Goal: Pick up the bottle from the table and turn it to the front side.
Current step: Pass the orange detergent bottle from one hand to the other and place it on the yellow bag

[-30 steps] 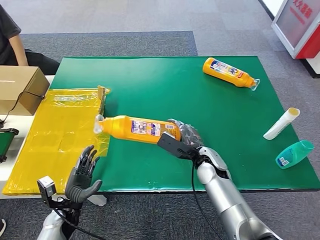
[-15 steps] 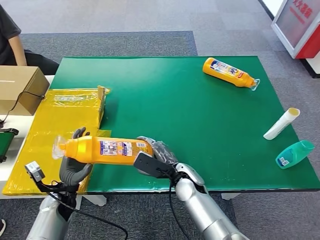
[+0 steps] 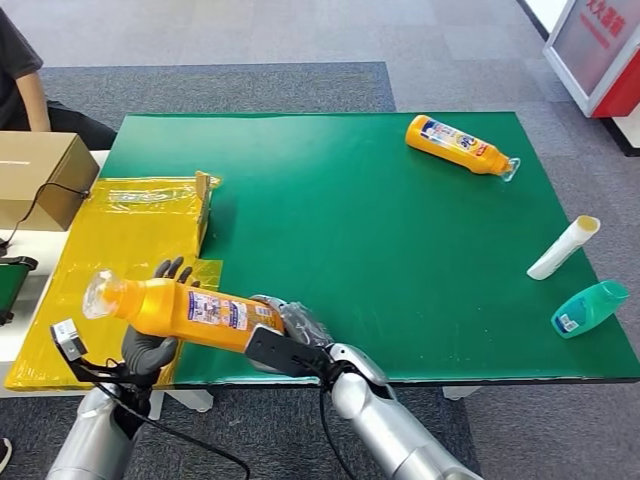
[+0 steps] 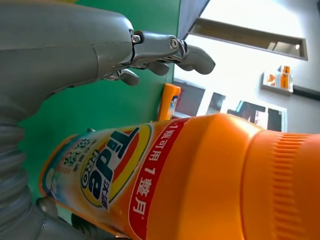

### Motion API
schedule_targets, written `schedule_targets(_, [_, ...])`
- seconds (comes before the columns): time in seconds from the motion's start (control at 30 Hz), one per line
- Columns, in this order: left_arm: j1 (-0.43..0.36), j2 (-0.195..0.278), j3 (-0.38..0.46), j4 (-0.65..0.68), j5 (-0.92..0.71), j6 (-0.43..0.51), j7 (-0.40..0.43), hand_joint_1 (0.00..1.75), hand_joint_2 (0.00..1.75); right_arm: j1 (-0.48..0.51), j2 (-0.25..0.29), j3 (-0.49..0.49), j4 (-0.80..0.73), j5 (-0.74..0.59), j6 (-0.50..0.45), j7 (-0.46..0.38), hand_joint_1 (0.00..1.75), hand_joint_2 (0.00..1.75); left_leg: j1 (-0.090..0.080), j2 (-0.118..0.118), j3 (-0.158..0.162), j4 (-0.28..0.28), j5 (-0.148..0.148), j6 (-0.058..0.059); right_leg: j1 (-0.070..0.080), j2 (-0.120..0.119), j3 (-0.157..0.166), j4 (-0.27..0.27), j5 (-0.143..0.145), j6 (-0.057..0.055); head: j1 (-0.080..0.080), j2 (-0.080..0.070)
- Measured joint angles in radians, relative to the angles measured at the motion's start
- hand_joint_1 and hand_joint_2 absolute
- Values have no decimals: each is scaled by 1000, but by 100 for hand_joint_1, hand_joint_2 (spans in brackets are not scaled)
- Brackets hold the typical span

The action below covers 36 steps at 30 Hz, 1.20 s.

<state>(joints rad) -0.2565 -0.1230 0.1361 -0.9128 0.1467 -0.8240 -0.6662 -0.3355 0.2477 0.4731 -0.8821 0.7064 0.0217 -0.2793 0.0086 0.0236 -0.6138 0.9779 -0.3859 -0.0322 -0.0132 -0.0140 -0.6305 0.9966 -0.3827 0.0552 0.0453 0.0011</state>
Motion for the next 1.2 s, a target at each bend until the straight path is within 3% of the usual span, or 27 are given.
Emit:
schedule_targets(0.2, [1, 11, -10, 0, -12, -43, 0, 3, 175, -22, 8, 31, 40, -12, 0, -8, 175, 175, 0, 0, 0, 0, 0, 0, 0, 0, 0, 0, 0, 0, 0, 0])
schedule_targets(0.23, [2, 12, -10, 0, -14, -48, 0, 21, 175, -25, 10, 36, 48, -14, 0, -10, 175, 175, 0, 0, 0, 0, 0, 0, 0, 0, 0, 0, 0, 0, 0, 0])
schedule_targets(0.33, [5, 14, -10, -3, -24, -53, 0, 133, 175, -32, 15, 47, 68, -21, 0, -13, 175, 175, 0, 0, 0, 0, 0, 0, 0, 0, 0, 0, 0, 0, 0, 0])
schedule_targets(0.37, [7, 14, -10, -5, -30, -52, 0, 158, 175, -32, 16, 50, 74, -24, -2, -13, 175, 175, 0, 0, 0, 0, 0, 0, 0, 0, 0, 0, 0, 0, 0, 0])
schedule_targets(0.43, [12, 16, -10, -11, -44, -48, 0, 175, 175, -34, 16, 54, 86, -30, -5, -14, 175, 175, 0, 0, 0, 0, 0, 0, 0, 0, 0, 0, 0, 0, 0, 0])
schedule_targets(0.63, [23, 17, -10, -43, -76, -13, 0, 175, 175, -38, 16, 64, 103, -42, -15, -16, 175, 175, 0, 0, 0, 0, 0, 0, 0, 0, 0, 0, 0, 0, 0, 0])
schedule_targets(0.67, [24, 17, -11, -48, -82, -3, 0, 175, 175, -38, 16, 66, 106, -43, -17, -16, 161, 175, 0, 0, 0, 0, 0, 0, 0, 0, 0, 0, 0, 0, 0, 0])
schedule_targets(0.7, [25, 17, -11, -54, -87, 7, 0, 175, 175, -38, 16, 68, 108, -45, -18, -16, 139, 175, 0, 0, 0, 0, 0, 0, 0, 0, 0, 0, 0, 0, 0, 0])
schedule_targets(0.77, [26, 17, -14, -62, -95, 26, 0, 175, 175, -38, 16, 72, 112, -47, -21, -15, 52, 175, 0, 0, 0, 0, 0, 0, 0, 0, 0, 0, 0, 0, 0, 0])
schedule_targets(0.83, [26, 17, -21, -69, -106, 60, 0, 175, 175, -37, 16, 75, 114, -46, -27, -13, 0, 175, 0, 0, 0, 0, 0, 0, 0, 0, 0, 0, 0, 0, 0, 0])
schedule_targets(1.2, [28, 15, -57, -98, -375, 532, 13, 175, 175, 0, -8, 32, 73, -30, -79, 59, 0, 175, 0, 0, 0, 0, 0, 0, 0, 0, 0, 0, 0, 0, 0, 0])
